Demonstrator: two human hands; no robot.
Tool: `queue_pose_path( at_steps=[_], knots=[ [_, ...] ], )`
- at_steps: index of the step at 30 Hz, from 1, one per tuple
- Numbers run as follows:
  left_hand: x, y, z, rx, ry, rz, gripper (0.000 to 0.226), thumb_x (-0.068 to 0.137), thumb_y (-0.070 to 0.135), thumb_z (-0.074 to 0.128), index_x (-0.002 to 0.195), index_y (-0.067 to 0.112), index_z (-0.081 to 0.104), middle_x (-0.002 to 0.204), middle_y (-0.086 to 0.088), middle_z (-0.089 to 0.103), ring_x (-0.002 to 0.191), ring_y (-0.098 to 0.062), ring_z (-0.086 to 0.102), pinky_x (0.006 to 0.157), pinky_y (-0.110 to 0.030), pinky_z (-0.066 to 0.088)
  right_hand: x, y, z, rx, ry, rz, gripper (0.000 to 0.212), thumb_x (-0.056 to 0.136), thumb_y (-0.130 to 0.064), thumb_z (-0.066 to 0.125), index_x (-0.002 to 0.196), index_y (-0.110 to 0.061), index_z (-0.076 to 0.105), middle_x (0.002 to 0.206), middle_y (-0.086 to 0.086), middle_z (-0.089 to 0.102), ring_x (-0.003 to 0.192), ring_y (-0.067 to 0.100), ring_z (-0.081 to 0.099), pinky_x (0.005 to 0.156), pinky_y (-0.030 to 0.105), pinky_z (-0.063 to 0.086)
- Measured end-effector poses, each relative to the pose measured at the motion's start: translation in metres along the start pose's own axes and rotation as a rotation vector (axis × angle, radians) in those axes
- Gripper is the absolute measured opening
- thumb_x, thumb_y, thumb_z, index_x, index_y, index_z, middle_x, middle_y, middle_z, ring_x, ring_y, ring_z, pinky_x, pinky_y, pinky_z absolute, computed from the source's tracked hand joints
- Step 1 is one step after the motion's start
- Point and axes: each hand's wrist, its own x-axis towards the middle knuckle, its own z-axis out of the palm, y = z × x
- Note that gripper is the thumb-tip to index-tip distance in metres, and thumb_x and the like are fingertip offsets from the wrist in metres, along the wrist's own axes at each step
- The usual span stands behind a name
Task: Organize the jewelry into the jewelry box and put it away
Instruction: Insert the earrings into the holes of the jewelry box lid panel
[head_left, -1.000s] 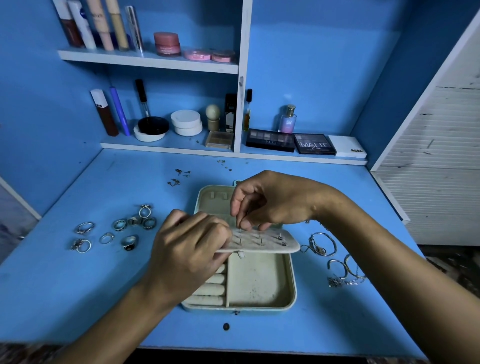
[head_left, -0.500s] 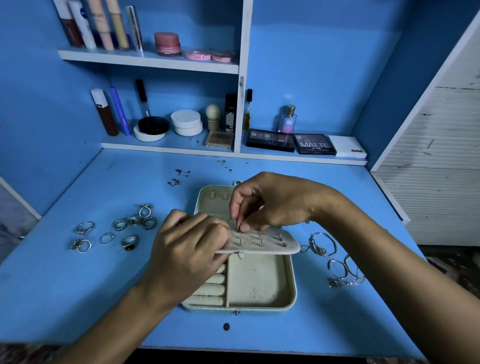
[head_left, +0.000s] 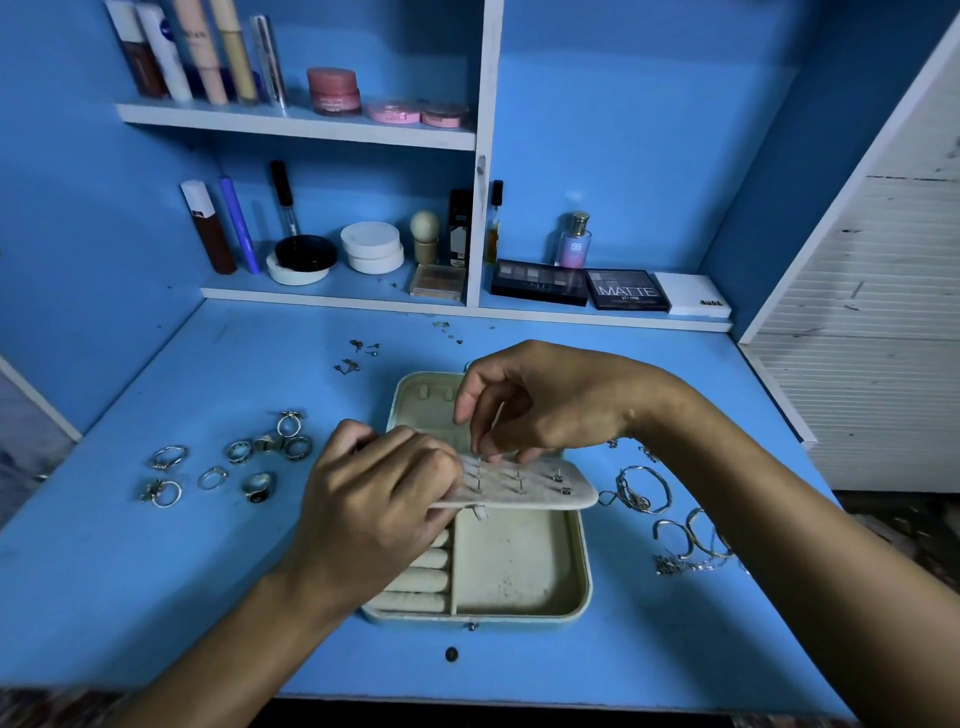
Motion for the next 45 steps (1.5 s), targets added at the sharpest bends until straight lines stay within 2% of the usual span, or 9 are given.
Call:
queue_pose_path(
  at_steps=[5,10,17,22,28,36,43,45],
  knots=[
    [0.0,0.0,0.0,-0.002,0.002,-0.001,0.024,0.095,0.009,0.047,0.077,0.022,0.037,0.067,0.005,0.062,0.058,-0.019,0.057,0.058,-0.035,0.034,0.001,-0.002,0.002,-0.048,-0.002,-0.003,0.029,0.087,0.001,0.071,0.108,-0.018,0.064,0.088,-0.004,0.074,0.084,0.013,0.071,0.074,0.029,0.06],
    [-0.001,0.0,0.001,0.006,0.0,-0.009,0.025,0.091,0.006,0.051,0.078,0.022,0.037,0.067,0.005,0.062,0.059,-0.02,0.057,0.057,-0.036,0.034,0.002,-0.005,0.004,-0.12,0.004,-0.026,0.026,0.085,-0.002,0.074,0.101,-0.02,0.063,0.088,-0.003,0.074,0.088,0.021,0.071,0.082,0.044,0.06],
    [0.0,0.0,0.001,0.012,0.009,-0.005,0.026,0.092,0.007,0.053,0.077,0.022,0.037,0.067,0.004,0.062,0.058,-0.02,0.057,0.057,-0.036,0.034,0.003,-0.009,0.006,-0.204,-0.006,-0.03,0.026,0.084,-0.008,0.074,0.099,-0.026,0.06,0.088,-0.009,0.074,0.086,0.013,0.07,0.086,0.043,0.058],
    [0.0,-0.001,0.001,0.013,0.009,-0.002,0.025,0.094,0.008,0.051,0.077,0.021,0.038,0.068,0.005,0.063,0.059,-0.019,0.058,0.058,-0.035,0.032,0.002,-0.009,0.002,-0.138,-0.022,-0.003,0.027,0.087,-0.002,0.07,0.106,-0.019,0.059,0.086,-0.009,0.073,0.086,0.02,0.071,0.076,0.034,0.06],
    [-0.001,-0.001,0.001,0.041,-0.001,-0.008,0.03,0.095,0.008,0.05,0.065,0.014,0.051,0.067,0.004,0.062,0.058,-0.02,0.059,0.058,-0.035,0.031,0.003,-0.01,0.004,-0.212,-0.014,-0.028,0.027,0.085,-0.008,0.073,0.096,-0.028,0.059,0.088,-0.006,0.074,0.087,0.022,0.071,0.083,0.049,0.058],
    [-0.001,0.0,0.001,0.043,0.026,0.001,0.025,0.093,0.006,0.049,0.073,0.018,0.043,0.066,0.004,0.061,0.057,-0.021,0.057,0.059,-0.036,0.03,0.001,-0.017,0.007,-0.328,0.008,-0.041,0.025,0.085,-0.01,0.071,0.088,-0.029,0.055,0.087,-0.007,0.072,0.083,0.014,0.068,0.082,0.042,0.057],
    [-0.001,0.0,0.002,0.055,0.027,0.013,0.024,0.093,0.005,0.047,0.076,0.02,0.04,0.067,0.004,0.061,0.057,-0.021,0.058,0.059,-0.036,0.029,-0.001,-0.017,0.008,-0.343,0.014,-0.054,0.026,0.085,-0.01,0.07,0.088,-0.03,0.053,0.086,-0.009,0.072,0.082,0.011,0.068,0.083,0.038,0.056],
    [-0.001,-0.001,0.002,0.05,0.031,0.021,0.024,0.092,0.004,0.048,0.075,0.02,0.04,0.067,0.003,0.061,0.057,-0.021,0.057,0.059,-0.035,0.029,-0.002,-0.014,0.007,-0.311,0.008,-0.052,0.026,0.086,-0.01,0.069,0.094,-0.029,0.054,0.087,-0.009,0.072,0.083,0.011,0.068,0.084,0.038,0.057]
  ],
)
